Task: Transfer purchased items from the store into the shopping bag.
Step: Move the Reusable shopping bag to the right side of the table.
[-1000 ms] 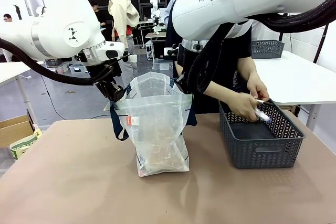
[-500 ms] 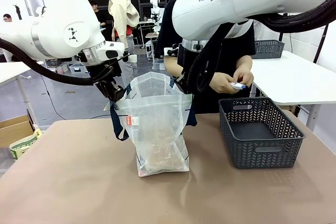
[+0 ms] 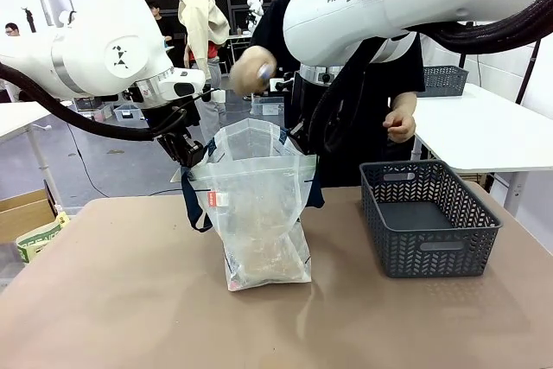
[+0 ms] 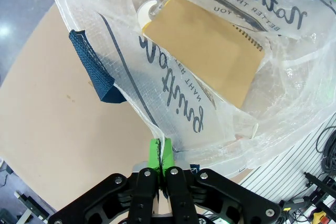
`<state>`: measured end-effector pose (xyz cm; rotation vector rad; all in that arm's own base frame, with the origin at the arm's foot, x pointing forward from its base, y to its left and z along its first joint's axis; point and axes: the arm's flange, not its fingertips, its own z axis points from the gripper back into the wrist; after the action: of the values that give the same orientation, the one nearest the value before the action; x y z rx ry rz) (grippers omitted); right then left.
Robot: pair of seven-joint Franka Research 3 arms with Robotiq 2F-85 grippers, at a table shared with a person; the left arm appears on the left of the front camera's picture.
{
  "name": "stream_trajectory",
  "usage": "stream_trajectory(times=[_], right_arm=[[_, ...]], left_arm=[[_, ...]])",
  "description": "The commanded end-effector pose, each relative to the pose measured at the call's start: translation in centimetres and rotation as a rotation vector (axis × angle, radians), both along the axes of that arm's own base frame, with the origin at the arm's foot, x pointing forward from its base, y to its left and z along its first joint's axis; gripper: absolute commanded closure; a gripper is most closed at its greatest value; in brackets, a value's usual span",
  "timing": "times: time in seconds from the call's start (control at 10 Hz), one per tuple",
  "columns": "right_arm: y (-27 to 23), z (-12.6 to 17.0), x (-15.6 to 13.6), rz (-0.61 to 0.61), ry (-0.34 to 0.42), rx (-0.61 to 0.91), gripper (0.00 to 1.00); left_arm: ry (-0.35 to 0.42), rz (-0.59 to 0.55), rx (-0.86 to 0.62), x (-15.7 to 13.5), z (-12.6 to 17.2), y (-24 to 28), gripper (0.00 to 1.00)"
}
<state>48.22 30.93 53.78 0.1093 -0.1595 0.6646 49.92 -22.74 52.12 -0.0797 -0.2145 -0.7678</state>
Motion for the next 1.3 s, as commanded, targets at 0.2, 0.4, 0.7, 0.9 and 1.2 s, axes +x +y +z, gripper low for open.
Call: stream_trajectory(times=[0.2, 0.4, 0.7, 0.9, 1.2], right_arm=[[-0.13, 0.00, 0.07, 0.014, -0.001, -0.002, 1.00], [-0.13, 0.00, 0.07, 0.014, -0.001, -0.002, 1.00], [-0.13, 0.00, 0.07, 0.014, -0.001, -0.002, 1.00], [-0.13, 0.00, 0.07, 0.014, -0.001, -0.002, 1.00], [-0.13, 0.00, 0.07, 0.014, -0.001, -0.002, 1.00]], left_arm=[[0.000, 0.000, 0.007, 0.00, -0.12, 0.20, 1.00], [0.000, 0.000, 0.007, 0.00, -0.12, 0.20, 1.00], [0.000, 0.000, 0.007, 0.00, -0.12, 0.20, 1.00], [0.000, 0.000, 0.007, 0.00, -0.12, 0.20, 1.00], [0.000, 0.000, 0.007, 0.00, -0.12, 0.20, 1.00]])
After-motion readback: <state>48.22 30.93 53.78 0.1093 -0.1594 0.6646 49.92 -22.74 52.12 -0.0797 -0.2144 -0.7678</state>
